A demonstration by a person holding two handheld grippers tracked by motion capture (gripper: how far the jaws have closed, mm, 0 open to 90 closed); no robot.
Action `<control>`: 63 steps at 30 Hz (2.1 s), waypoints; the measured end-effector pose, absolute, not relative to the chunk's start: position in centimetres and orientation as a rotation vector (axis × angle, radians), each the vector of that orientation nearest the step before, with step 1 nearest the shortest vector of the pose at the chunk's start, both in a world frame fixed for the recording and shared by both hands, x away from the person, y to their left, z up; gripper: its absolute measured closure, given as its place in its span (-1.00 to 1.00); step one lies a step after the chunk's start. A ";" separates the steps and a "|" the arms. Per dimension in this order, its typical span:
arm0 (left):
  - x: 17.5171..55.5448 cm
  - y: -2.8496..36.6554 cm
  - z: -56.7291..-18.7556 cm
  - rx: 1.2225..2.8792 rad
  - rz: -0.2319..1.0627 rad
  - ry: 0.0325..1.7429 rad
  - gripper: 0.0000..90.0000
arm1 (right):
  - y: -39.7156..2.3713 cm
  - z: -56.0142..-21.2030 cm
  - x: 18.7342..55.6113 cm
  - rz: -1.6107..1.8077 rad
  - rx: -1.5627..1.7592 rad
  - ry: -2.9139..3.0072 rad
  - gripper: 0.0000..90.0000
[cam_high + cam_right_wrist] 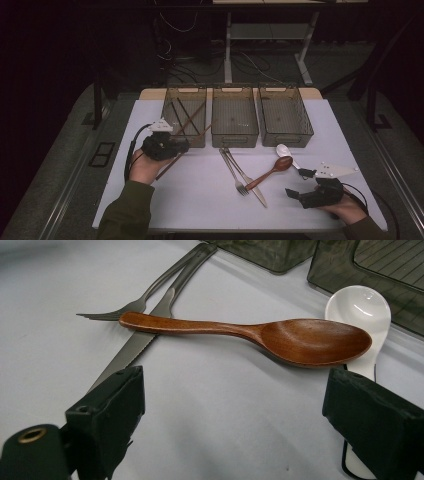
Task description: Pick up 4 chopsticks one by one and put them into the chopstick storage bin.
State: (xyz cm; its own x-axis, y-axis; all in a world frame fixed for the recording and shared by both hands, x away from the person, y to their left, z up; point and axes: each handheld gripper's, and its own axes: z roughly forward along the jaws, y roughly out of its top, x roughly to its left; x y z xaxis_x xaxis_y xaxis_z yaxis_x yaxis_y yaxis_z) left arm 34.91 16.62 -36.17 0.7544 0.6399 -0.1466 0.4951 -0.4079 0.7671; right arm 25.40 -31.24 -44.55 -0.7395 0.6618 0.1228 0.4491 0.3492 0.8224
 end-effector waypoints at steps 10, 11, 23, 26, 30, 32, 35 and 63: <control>37.9 16.6 -34.2 2.085 0.242 0.862 0.86 | -31.3 -44.5 25.4 1.337 1.004 2.380 -0.78; 38.2 16.5 -34.1 2.085 0.244 0.863 0.86 | -31.3 -44.5 25.4 1.337 1.004 2.381 -0.78; 42.1 16.2 -32.6 2.074 0.270 0.884 0.86 | -31.3 -44.6 25.4 1.339 1.005 2.381 -0.78; 42.9 16.3 -32.2 2.072 0.282 0.896 0.86 | -31.3 -44.6 25.4 1.340 1.006 2.379 -0.78; 43.9 16.2 -31.8 2.069 0.297 0.920 0.86 | -31.3 -44.6 25.4 1.340 1.007 2.379 -0.78; 44.4 16.2 -31.8 2.058 0.307 0.937 0.86 | -31.3 -44.6 25.4 1.340 1.006 2.378 -0.78; 45.2 16.3 -31.9 2.056 0.319 0.950 0.85 | -31.3 -44.6 25.4 1.337 1.007 2.381 -0.78; 49.8 17.1 -37.5 2.113 0.348 1.109 0.85 | -31.4 -44.7 25.5 1.339 1.010 2.380 -0.78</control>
State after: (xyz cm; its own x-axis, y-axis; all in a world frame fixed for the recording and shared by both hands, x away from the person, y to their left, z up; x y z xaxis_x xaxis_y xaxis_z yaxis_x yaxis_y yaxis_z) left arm 49.84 17.08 -37.54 0.5949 0.7992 -0.0860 0.6070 -0.3765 0.6999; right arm 25.46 -31.38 -44.65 -0.7361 0.6645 0.1286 0.4549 0.3450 0.8210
